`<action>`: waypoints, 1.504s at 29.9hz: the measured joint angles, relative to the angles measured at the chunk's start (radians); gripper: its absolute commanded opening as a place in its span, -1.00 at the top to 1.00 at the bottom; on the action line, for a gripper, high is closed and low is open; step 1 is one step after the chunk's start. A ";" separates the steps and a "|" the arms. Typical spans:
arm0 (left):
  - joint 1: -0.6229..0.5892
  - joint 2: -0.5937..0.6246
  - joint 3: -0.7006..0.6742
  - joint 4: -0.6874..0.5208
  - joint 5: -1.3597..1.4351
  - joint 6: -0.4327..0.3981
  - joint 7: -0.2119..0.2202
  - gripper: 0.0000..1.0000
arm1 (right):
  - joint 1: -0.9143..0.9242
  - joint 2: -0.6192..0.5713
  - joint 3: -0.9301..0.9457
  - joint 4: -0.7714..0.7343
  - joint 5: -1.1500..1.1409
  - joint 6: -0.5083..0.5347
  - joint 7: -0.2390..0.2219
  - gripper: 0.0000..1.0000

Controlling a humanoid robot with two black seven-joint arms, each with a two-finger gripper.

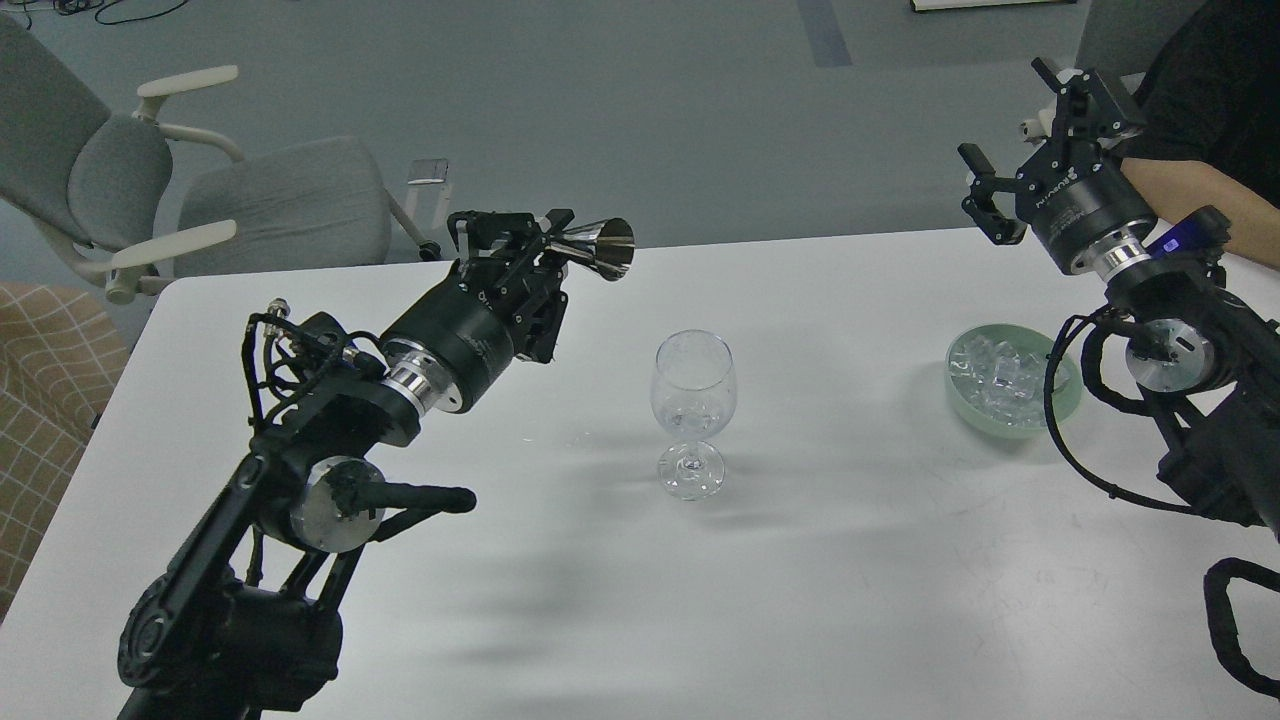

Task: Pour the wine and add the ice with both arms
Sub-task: 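Carry the jigger back and lower it onto the table with the left gripper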

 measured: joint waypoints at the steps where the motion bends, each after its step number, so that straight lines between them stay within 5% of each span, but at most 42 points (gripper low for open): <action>1: 0.009 -0.001 -0.022 0.000 -0.048 0.012 0.005 1.00 | 0.000 0.001 0.000 0.001 0.000 0.000 0.000 -1.00; 11: 0.134 -0.051 -0.289 0.012 -0.491 0.046 0.007 1.00 | 0.001 0.003 -0.001 0.001 -0.001 0.000 0.000 -1.00; 20: 0.193 -0.126 -0.435 0.114 -0.593 0.038 0.001 1.00 | 0.001 0.006 -0.005 0.001 -0.002 0.000 -0.003 -1.00; 32: 0.191 -0.127 -0.521 0.382 -0.596 -0.117 -0.013 1.00 | 0.002 0.002 -0.035 0.002 -0.002 0.000 -0.002 -1.00; 43: 0.191 -0.127 -0.567 0.503 -0.597 -0.201 -0.030 0.72 | 0.001 0.000 -0.035 0.002 -0.002 0.000 -0.002 -1.00; 45: 0.191 -0.127 -0.570 0.510 -0.597 -0.205 -0.030 0.52 | 0.001 0.001 -0.035 0.002 -0.002 0.000 -0.002 -1.00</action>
